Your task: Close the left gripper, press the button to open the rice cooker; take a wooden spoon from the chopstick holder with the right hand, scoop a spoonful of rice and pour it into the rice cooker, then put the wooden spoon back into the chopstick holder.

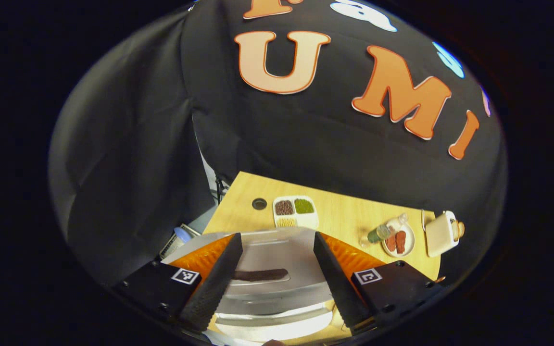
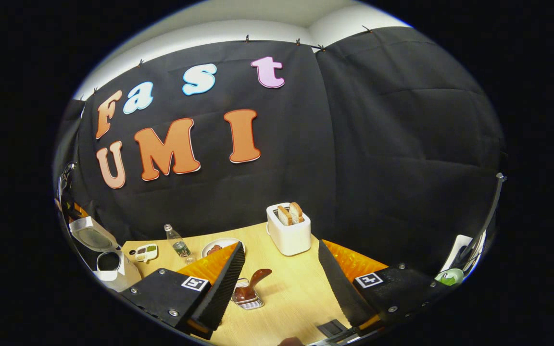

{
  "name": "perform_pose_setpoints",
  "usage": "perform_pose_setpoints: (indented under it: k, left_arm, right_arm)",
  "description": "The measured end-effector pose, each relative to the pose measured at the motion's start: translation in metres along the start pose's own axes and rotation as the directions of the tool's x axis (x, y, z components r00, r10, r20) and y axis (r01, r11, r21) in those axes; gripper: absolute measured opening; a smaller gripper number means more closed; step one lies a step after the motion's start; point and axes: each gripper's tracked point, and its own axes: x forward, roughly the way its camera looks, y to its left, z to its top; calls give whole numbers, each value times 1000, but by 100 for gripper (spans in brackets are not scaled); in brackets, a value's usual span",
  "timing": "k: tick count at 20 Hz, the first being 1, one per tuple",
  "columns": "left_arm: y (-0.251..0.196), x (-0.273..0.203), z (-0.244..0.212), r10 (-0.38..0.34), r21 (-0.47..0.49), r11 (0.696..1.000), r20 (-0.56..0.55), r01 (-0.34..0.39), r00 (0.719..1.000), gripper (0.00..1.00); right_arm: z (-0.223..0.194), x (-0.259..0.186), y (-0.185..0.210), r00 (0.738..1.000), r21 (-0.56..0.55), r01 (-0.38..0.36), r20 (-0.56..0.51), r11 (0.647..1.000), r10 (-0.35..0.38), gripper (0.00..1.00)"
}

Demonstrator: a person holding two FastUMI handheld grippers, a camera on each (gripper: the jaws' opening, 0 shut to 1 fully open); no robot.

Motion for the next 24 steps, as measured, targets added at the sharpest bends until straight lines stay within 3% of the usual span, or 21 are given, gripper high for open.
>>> perform_pose_setpoints:
  k: [2, 3, 4, 8, 14, 15, 16, 17, 21, 24]
  left_arm:
    - [-3, -1, -19, -21, -30, 999, -46, 20, 999, 100]
    - [-3, -3, -28, -23, -32, 999, -66, 21, 998, 100]
    - [2, -2, -43, -12, -22, 1000, -80, 10, 997, 100]
    - [13, 5, -77, 33, 0, 999, -164, -33, 986, 100]
    - [15, 36, -154, 111, 57, 994, -341, -97, 934, 100]
    - [12, 38, -138, 108, 65, 993, -250, -95, 962, 100]
    - [14, 47, -153, 115, 74, 993, -293, -98, 949, 100]
    - [13, 37, -143, 108, 65, 993, -247, -95, 963, 99]
    - [12, 38, -147, 113, 77, 992, -221, -99, 969, 100]
    - [10, 43, -147, 108, 82, 992, -144, -97, 984, 100]
  right_arm:
    - [0, 4, 7, 1000, 3, -24, -5, 1000, 24, 95]
    - [0, 6, 9, 999, 1, -33, -5, 999, 33, 100]
    - [1, 7, 13, 999, -3, -42, -5, 999, 42, 95]
    - [-5, 8, 23, 997, -25, -78, -24, 997, 77, 95]
    - [-20, 3, 27, 995, -52, -84, -66, 995, 80, 95]
    - [-22, 0, 25, 994, -57, -83, -72, 995, 78, 95]
    - [-23, -2, 24, 994, -61, -81, -72, 995, 77, 95]
    - [-25, -4, 22, 994, -65, -78, -76, 995, 73, 95]
    - [-28, -9, 21, 995, -77, -69, -83, 995, 63, 95]
    - [-24, -11, 35, 993, -69, -104, -65, 992, 99, 95]
